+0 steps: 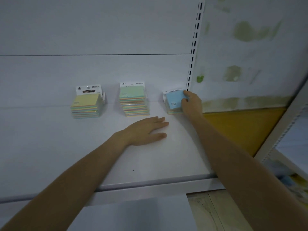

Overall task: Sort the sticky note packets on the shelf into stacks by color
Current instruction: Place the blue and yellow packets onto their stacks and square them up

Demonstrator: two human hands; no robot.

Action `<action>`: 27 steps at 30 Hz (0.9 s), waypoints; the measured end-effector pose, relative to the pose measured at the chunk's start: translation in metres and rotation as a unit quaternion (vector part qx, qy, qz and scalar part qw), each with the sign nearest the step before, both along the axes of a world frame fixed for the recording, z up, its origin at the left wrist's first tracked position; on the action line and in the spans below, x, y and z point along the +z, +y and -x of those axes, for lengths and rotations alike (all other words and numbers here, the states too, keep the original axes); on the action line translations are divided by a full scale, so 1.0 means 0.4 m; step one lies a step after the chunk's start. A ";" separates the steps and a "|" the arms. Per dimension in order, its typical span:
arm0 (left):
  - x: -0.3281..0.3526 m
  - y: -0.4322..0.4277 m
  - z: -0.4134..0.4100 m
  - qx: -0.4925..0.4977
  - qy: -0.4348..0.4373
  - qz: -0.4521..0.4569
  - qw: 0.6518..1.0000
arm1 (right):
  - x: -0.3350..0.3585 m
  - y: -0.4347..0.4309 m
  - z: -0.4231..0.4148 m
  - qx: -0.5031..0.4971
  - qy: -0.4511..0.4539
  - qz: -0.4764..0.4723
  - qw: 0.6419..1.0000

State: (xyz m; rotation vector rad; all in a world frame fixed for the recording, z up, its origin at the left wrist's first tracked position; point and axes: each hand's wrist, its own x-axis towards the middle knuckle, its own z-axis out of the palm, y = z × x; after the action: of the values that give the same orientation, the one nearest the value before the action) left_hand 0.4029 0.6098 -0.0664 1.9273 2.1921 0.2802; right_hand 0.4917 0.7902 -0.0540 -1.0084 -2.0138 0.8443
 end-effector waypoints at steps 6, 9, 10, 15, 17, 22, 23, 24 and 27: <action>-0.007 0.007 0.007 0.002 -0.001 -0.004 1.000 | -0.029 0.023 0.001 -0.020 -0.062 0.005 0.998; -0.008 0.006 0.007 0.002 -0.005 -0.006 1.000 | -0.037 0.024 0.004 -0.019 -0.088 -0.029 0.996; -0.008 0.006 0.007 0.003 -0.006 -0.008 1.000 | -0.038 0.024 0.002 -0.023 -0.088 -0.040 0.995; -0.002 -0.004 0.001 0.021 0.001 -0.028 0.999 | -0.015 -0.008 -0.014 -0.022 -0.066 -0.126 0.990; 0.002 -0.012 -0.004 0.041 0.011 -0.034 0.999 | -0.006 -0.036 -0.011 0.014 -0.050 -0.174 0.983; 0.045 -0.051 -0.009 0.066 0.112 -0.056 0.990 | 0.028 -0.107 0.014 0.103 -0.057 -0.273 0.955; 0.059 -0.066 -0.004 0.064 0.140 -0.067 0.986 | 0.039 -0.122 0.022 0.119 -0.061 -0.295 0.946; 0.074 -0.085 0.003 0.058 0.168 -0.086 0.980 | 0.052 -0.140 0.032 0.133 -0.065 -0.318 0.937; 0.115 -0.169 0.036 0.027 0.249 -0.154 0.956 | 0.088 -0.209 0.075 0.177 -0.096 -0.374 0.905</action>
State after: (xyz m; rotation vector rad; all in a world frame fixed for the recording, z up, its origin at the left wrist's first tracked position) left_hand 0.3887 0.5422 -0.0203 2.3108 2.6499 0.1621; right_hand 0.4618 0.7064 -0.0189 -0.2920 -2.4305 0.0793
